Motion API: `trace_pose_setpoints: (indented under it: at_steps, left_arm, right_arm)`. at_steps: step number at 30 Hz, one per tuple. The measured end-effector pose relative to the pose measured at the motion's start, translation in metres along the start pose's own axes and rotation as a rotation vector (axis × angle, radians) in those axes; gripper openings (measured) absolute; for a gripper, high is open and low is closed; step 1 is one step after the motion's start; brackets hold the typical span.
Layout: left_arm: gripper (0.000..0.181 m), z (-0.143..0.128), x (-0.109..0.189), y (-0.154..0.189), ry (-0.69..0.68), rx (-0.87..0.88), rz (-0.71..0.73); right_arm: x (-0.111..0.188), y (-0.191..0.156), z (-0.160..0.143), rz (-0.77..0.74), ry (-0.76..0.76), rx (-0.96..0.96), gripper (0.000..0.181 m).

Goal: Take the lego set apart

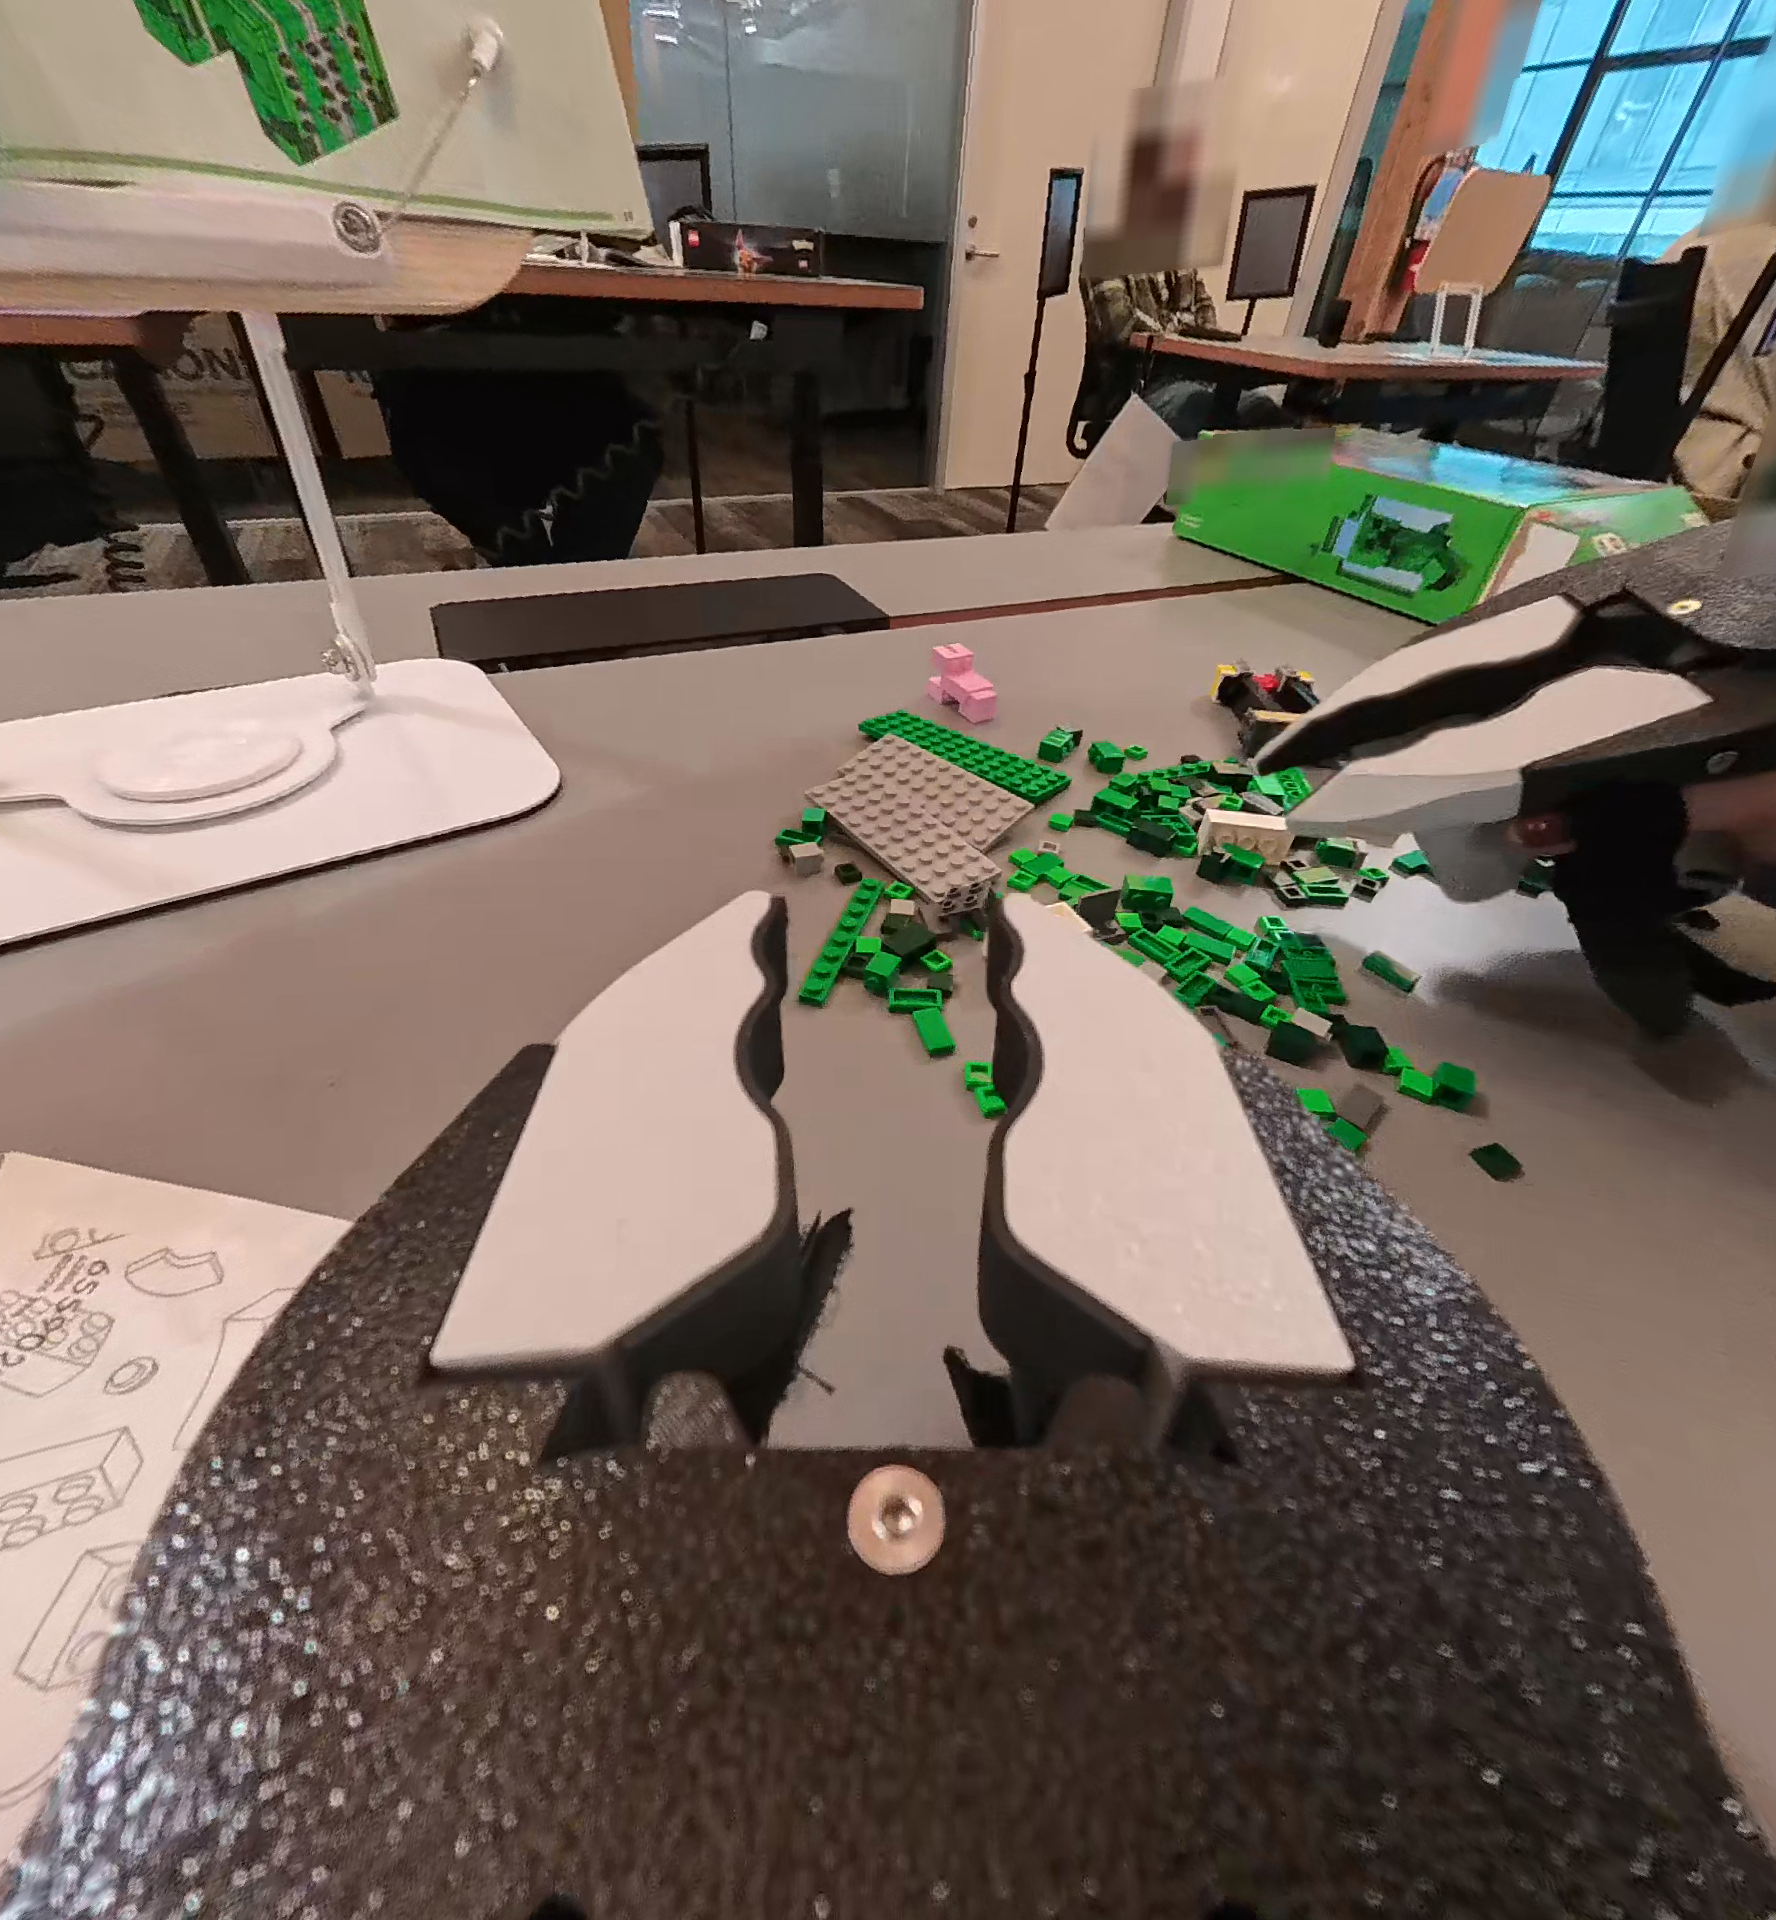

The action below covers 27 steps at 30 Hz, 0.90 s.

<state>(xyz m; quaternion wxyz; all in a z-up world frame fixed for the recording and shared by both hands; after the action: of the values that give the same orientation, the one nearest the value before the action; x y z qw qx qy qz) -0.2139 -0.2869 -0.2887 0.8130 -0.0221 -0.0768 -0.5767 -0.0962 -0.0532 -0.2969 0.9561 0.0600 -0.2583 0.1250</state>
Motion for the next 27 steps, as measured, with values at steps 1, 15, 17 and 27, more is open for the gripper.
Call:
trace_pose_setpoints:
  at_steps: [1, 15, 17, 27]
  left_arm:
    - [0.036, 0.0, 0.0, 0.0, 0.001, -0.006, 0.008]
    - [0.034, 0.001, 0.002, 0.0, 0.017, -0.069, 0.072]
    - [0.033, 0.001, 0.002, 0.0, 0.014, -0.071, 0.07]
    - [0.029, 0.0, 0.0, 0.003, -0.002, -0.097, 0.065]
  right_arm:
    - [0.0, 0.001, 0.0, 0.012, 0.004, -0.028, 0.041]
    - [0.011, 0.012, -0.013, 0.079, -0.065, -0.038, 0.026]
    - [0.012, 0.013, -0.015, 0.068, -0.085, -0.014, 0.025]
    - [0.004, 0.012, -0.027, 0.059, -0.198, 0.06, 0.022]
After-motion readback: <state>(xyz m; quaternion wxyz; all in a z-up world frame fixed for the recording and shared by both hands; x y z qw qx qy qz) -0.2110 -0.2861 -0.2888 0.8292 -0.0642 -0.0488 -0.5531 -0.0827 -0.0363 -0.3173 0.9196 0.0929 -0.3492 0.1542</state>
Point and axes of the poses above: each gripper's, where its closed fingertips meet, x back along the fingers, z out of its top, y = z × x across the jaws, the point moved 8 cm from there along x, back along the fingers, and after that the axes turned 1 degree about -y, right-handed, at the moved point
